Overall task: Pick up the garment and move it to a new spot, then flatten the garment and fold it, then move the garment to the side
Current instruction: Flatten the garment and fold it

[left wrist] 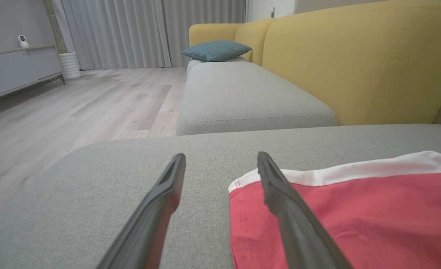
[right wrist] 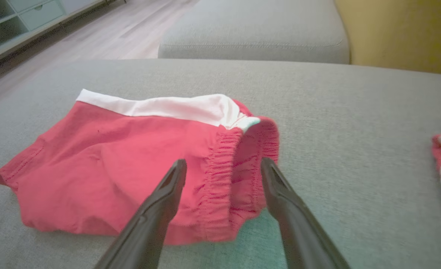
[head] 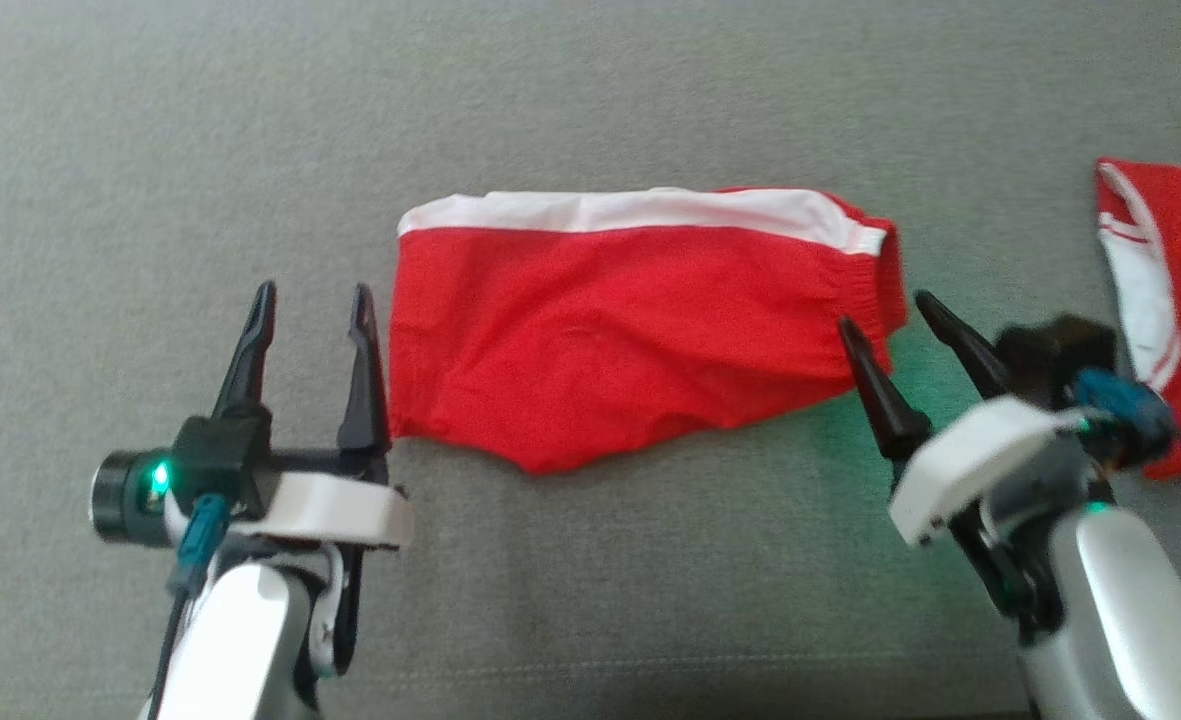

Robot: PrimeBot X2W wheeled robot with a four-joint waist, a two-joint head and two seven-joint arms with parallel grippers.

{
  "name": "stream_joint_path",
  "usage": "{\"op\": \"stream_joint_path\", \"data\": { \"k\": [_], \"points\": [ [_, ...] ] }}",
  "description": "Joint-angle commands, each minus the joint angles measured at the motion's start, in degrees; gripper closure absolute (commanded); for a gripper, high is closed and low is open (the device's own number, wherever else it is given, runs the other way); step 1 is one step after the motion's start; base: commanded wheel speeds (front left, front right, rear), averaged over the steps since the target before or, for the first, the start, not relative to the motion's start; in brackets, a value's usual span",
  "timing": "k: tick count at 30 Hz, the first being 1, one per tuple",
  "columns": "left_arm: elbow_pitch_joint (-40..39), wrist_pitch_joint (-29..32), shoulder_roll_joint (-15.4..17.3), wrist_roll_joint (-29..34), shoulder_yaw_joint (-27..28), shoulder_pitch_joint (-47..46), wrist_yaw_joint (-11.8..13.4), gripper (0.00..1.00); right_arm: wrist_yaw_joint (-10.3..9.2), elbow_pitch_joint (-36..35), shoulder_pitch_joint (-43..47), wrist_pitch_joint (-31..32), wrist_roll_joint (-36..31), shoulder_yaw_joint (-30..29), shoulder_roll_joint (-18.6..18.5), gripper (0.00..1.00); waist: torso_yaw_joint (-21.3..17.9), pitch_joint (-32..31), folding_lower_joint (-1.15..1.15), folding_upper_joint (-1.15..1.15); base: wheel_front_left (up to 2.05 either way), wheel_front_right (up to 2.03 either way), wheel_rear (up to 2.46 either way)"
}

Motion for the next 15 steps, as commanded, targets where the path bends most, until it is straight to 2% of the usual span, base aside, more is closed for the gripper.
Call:
{"op": "stream_joint_path", "data": {
  "k": [1, 8, 15],
  "points": [
    [-1.26, -0.55, -0.22, -0.21, 1.76, -2.58, -0.07, 0.0, 0.1, 0.47, -3.37, 1.24, 0.65, 1.82, -1.18, 0.0, 1.64, 1.58, 0.0, 0.0, 0.0, 0.0, 0.0],
    [-0.28, -1.15, -1.13, 0.06, 1.05, -4.14, -0.55, 0.0, 0.1, 7.05, -7.37, 2.28, 0.44, -2.83, -3.34, 0.0, 4.62, 3.58, 0.0, 0.0, 0.0, 0.0, 0.0],
    [-0.16, -1.37, -1.41, 0.43, 0.99, -4.97, -0.76, 0.0, 0.1, 11.15, -9.36, 4.25, 2.13, -4.26, -3.77, 0.0, 5.51, 5.3, 0.0, 0.0, 0.0, 0.0, 0.0]
  ]
}}
